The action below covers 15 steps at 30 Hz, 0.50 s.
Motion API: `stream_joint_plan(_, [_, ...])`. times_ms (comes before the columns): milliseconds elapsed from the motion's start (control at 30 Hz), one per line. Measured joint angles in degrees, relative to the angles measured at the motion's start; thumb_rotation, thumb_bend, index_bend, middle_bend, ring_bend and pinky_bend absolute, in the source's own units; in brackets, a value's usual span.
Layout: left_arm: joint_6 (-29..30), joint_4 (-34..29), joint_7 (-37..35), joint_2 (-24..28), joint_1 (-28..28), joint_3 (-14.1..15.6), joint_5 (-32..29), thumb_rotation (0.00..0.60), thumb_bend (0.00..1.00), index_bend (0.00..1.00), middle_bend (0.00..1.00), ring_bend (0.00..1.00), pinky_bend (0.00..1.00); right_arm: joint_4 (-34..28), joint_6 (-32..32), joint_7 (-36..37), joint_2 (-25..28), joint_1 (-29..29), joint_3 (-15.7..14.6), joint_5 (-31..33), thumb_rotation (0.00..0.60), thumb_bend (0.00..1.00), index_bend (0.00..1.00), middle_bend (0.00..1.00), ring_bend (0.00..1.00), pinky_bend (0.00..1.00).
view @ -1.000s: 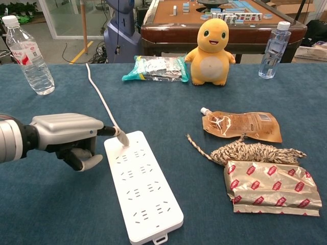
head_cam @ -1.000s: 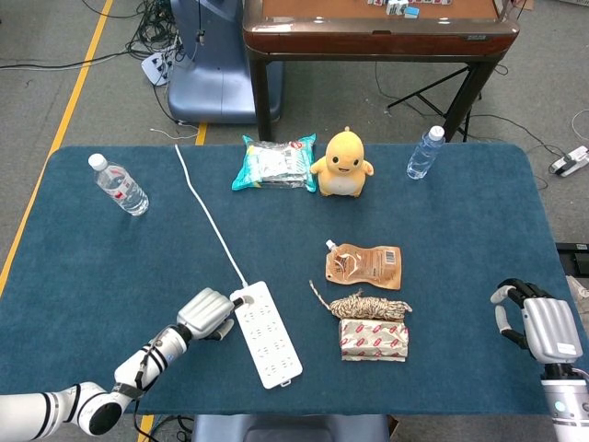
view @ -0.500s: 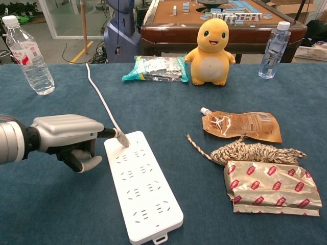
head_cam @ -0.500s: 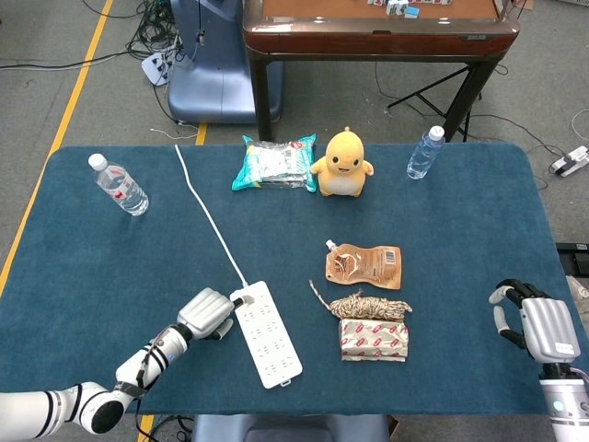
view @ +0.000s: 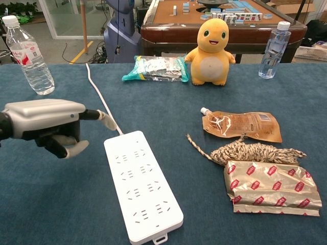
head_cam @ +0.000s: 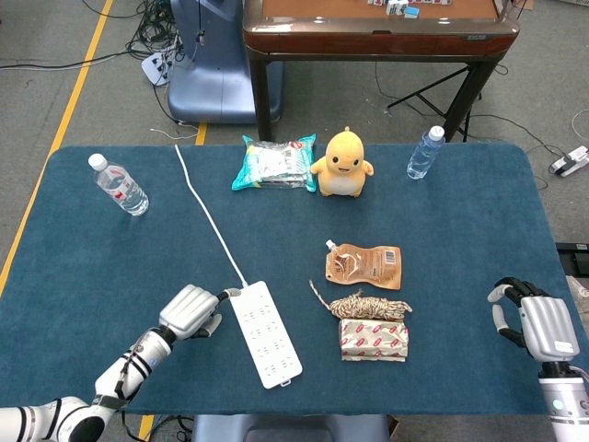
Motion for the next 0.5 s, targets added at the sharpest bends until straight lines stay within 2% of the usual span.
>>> stream_joint_plan(200, [5.29, -3.25, -1.5, 4.02, 3.21, 0.08, 1.54, 0.6, 0.59, 0.22, 0.87, 0.83, 1.0, 0.02, -0.06, 0.03, 0.19, 0.19, 0.02, -0.23, 0.6, 0.45, 0.49, 0.37, 0.36, 0.49])
stream_joint_plan(367, [12.39, -4.07, -1.46, 7.27, 7.2, 1.0, 5.61, 0.6, 0.58, 0.26, 0.79, 0.76, 1.0, -0.42, 0.82, 0.04, 0.71, -0.1, 0.04, -0.58, 0.6, 0.45, 0.49, 0.37, 0.36, 0.49])
stream_joint_plan(433, [15.96, -4.25, -1.37, 8.58, 9.57, 1.53, 6.91, 0.6, 0.58, 0.26, 0.75, 0.72, 0.98, -0.59, 1.11, 0.04, 0.93, -0.25, 0.06, -0.61, 0.6, 0.45, 0.49, 0.37, 0.36, 0.49])
stream_joint_plan(500, [18.97, -4.4, -1.25, 9.72, 11.88, 2.02, 7.65, 0.6, 0.58, 0.27, 0.67, 0.63, 0.92, -0.74, 1.25, -0.01, 1.15, -0.37, 0.06, -0.59, 0.6, 0.45, 0.49, 0.37, 0.36, 0.49])
